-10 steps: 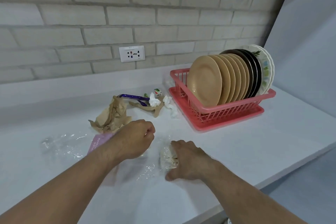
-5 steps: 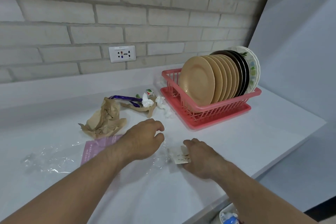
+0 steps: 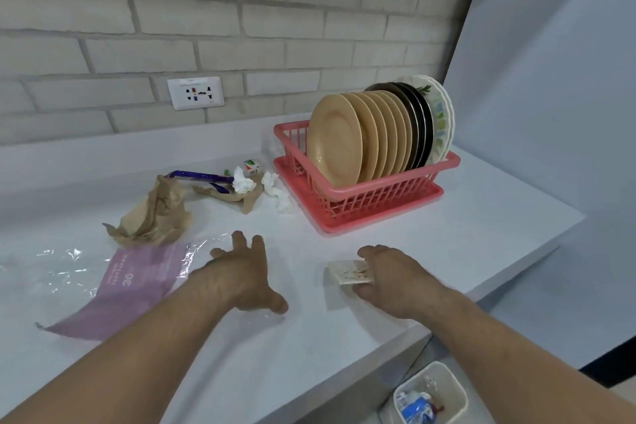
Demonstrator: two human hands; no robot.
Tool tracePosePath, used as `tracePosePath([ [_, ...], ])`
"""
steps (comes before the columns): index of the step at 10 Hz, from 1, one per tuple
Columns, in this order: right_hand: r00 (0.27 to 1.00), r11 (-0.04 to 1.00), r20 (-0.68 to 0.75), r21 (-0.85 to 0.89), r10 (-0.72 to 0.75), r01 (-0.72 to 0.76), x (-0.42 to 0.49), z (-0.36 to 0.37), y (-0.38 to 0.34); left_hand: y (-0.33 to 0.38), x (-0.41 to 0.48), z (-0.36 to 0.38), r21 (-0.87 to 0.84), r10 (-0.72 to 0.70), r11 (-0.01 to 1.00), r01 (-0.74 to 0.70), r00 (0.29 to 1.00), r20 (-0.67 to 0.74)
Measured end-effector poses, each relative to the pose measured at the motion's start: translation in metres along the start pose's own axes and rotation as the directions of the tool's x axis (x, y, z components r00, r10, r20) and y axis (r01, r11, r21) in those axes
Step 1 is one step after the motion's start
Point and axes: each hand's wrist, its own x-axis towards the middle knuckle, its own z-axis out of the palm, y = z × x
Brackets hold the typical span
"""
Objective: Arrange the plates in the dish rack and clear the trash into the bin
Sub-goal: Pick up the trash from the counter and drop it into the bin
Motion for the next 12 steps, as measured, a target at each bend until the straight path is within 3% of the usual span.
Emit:
tracePosePath([
  [1, 0.998, 0.999, 0.030, 0.001, -0.052, 0.052, -0.001, 0.000, 0.006, -0.002, 0.002, 0.029, -0.088, -0.092, 0.992, 0.094, 0.996, 0.023],
  [2, 0.995, 0.995, 0.034, 0.013, -0.097, 0.097, -0.001, -0.001, 0.005, -0.007, 0.003, 0.045, -0.101, -0.087, 0.992, 0.079, 0.993, -0.083],
  [3, 0.992, 0.992, 0.023, 0.036, -0.125, 0.124, -0.001, 0.001, 0.002, -0.005, 0.000, 0.058, 0.027, -0.047, 0.998, 0.055, 0.973, -0.226],
  [4, 0.990, 0.988, 0.016, 0.056, -0.142, 0.141, -0.001, 0.003, -0.001, -0.001, -0.004, 0.069, 0.070, -0.013, 0.997, 0.044, 0.920, -0.393],
  [5, 0.988, 0.987, 0.005, 0.058, -0.152, 0.152, -0.001, 0.003, -0.004, -0.003, -0.001, 0.073, -0.097, 0.012, 0.993, -0.067, 0.875, -0.484],
  [8, 0.987, 0.985, -0.034, 0.075, -0.156, 0.158, 0.000, -0.007, -0.013, 0.004, -0.004, 0.065, -0.394, -0.001, 0.901, -0.183, 0.906, -0.424],
  [10, 0.990, 0.987, -0.047, 0.081, -0.135, 0.138, -0.002, -0.013, -0.009, 0.005, -0.007, 0.056, -0.466, -0.092, 0.869, -0.166, 0.872, -0.481],
  [11, 0.991, 0.988, -0.049, 0.089, -0.125, 0.129, -0.003, -0.014, -0.006, 0.004, 0.001, 0.056, -0.333, 0.010, 0.927, -0.174, 0.898, -0.440],
  [12, 0.991, 0.988, -0.054, 0.089, -0.121, 0.125, -0.004, -0.016, -0.006, 0.005, 0.002, 0.058, -0.354, 0.073, 0.910, -0.214, 0.925, -0.372],
])
